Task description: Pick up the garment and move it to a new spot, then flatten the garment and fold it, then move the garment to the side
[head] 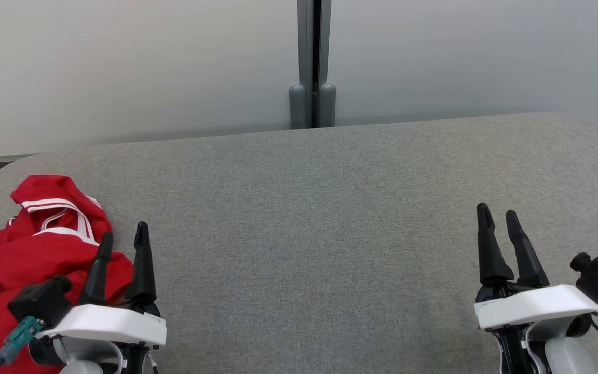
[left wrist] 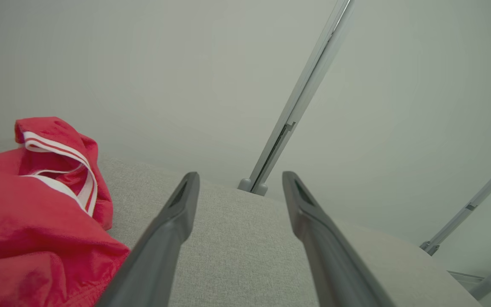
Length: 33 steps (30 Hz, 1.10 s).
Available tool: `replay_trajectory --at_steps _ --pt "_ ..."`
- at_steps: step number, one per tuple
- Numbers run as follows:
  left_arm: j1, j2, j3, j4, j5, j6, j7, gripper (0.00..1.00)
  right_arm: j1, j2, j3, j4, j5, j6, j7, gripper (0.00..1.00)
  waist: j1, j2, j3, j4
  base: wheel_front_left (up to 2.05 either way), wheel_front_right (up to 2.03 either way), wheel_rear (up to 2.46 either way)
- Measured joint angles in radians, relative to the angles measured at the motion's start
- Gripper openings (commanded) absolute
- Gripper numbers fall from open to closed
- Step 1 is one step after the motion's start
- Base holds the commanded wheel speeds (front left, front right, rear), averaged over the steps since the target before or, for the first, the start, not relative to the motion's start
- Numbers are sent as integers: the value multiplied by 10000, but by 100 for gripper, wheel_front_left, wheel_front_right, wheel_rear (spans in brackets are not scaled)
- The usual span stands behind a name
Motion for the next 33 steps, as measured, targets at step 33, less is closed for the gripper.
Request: replay_trajectory --at_steps 33 --pt "-14 111 -311 307 2623 194 -780 100 -612 -29 393 1599 -2803 0 -474 100 0 0 -92 -18 0 0 0"
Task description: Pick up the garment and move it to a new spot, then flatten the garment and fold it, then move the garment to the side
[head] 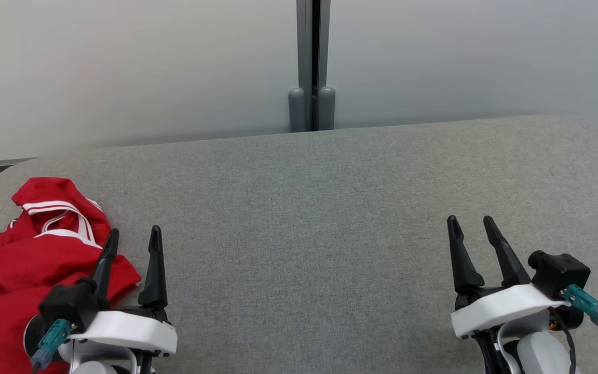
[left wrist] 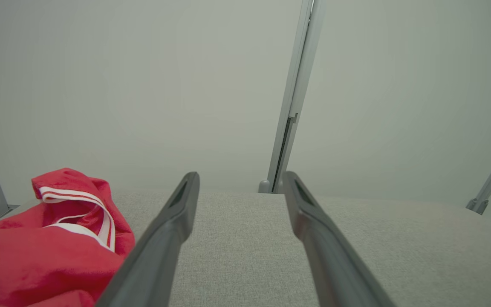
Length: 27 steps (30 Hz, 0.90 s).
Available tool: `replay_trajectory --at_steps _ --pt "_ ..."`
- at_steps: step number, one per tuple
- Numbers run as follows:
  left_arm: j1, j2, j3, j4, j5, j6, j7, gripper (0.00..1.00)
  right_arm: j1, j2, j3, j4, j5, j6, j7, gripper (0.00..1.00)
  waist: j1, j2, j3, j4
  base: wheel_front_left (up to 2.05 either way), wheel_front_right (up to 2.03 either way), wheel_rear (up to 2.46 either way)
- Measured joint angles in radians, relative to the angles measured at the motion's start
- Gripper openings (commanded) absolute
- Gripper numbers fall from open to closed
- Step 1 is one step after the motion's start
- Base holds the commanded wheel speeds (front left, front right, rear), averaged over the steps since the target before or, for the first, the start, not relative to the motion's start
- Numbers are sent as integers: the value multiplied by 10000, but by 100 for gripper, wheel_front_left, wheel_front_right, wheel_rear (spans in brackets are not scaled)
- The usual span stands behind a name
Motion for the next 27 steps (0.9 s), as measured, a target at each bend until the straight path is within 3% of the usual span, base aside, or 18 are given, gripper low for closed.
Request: replay_trajectory --at_steps 27 --pt "-198 -92 -17 593 1753 -130 -533 100 -245 -17 458 184 -1812 2 -196 100 1 0 -68 -51 0 0 0"
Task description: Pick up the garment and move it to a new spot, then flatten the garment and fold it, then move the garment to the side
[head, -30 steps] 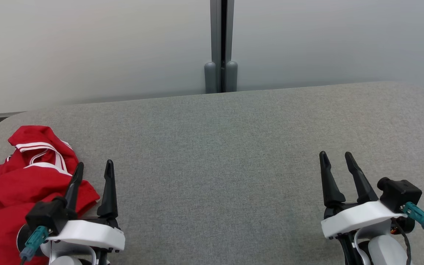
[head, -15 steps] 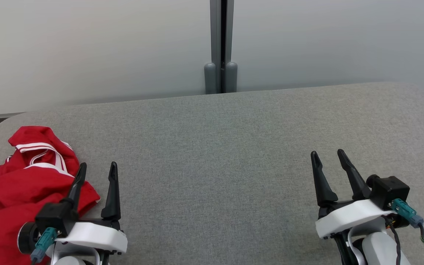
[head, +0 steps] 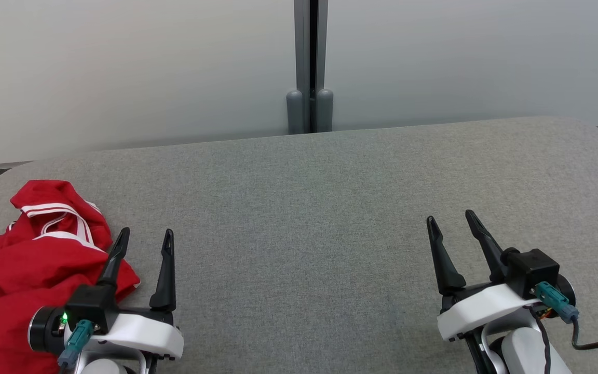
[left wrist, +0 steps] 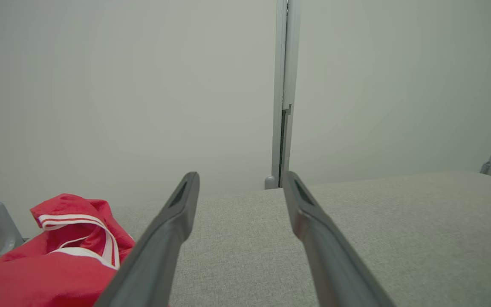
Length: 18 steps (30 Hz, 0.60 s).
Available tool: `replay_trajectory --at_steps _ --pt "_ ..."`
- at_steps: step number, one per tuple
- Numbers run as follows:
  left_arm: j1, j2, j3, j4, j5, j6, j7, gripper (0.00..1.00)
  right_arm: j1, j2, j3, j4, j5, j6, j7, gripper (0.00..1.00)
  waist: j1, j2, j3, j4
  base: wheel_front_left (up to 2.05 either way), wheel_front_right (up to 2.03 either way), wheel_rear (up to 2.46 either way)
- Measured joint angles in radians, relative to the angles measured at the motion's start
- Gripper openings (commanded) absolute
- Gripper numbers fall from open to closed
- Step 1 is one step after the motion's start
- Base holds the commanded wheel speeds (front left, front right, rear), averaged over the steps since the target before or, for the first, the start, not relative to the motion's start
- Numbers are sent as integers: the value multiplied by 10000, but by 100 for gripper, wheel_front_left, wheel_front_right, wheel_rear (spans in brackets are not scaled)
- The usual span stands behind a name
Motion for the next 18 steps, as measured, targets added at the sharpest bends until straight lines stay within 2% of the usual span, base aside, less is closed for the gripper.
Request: replay_trajectory --at_steps 18 --pt "-19 -17 69 228 56 -90 -36 100 -35 -4 56 4 -56 0 0 100 0 0 -76 10 0 0 0"
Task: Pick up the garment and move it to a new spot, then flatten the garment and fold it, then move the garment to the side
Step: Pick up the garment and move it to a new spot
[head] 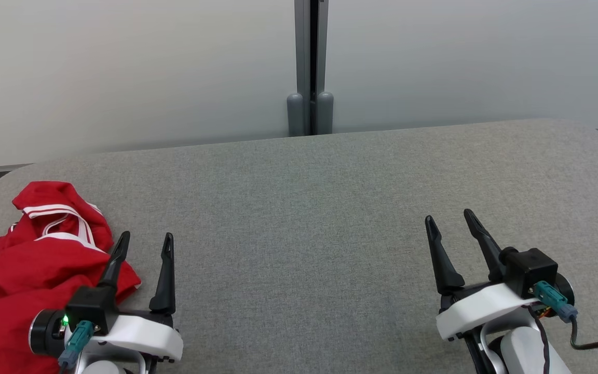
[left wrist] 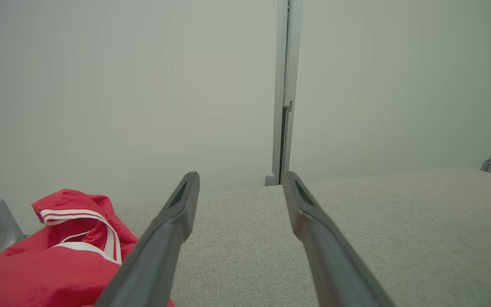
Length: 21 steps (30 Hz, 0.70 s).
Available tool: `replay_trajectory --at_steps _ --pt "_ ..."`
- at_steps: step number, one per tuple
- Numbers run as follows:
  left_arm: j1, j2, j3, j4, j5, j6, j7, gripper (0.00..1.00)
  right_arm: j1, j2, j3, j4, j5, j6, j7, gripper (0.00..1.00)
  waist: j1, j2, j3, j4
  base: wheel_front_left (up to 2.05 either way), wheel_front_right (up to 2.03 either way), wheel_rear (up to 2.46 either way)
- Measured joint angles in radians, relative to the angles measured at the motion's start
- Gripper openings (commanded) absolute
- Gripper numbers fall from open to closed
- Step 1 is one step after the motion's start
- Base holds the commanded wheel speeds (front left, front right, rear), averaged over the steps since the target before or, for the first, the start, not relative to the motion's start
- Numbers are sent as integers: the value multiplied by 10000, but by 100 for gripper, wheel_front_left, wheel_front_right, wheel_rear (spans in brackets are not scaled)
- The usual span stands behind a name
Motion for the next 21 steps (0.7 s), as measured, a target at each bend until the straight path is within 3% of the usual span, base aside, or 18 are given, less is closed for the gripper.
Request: replay_trajectory --at_steps 14,21 --pt "-21 -15 12 217 -8 -42 0 100 10 -4 84 4 82 0 8 100 0 0 -12 75 0 0 0" --pt "-167 -25 42 428 -81 2 0 100 105 -8 259 -2 257 0 -27 100 0 0 -26 545 0 0 0"
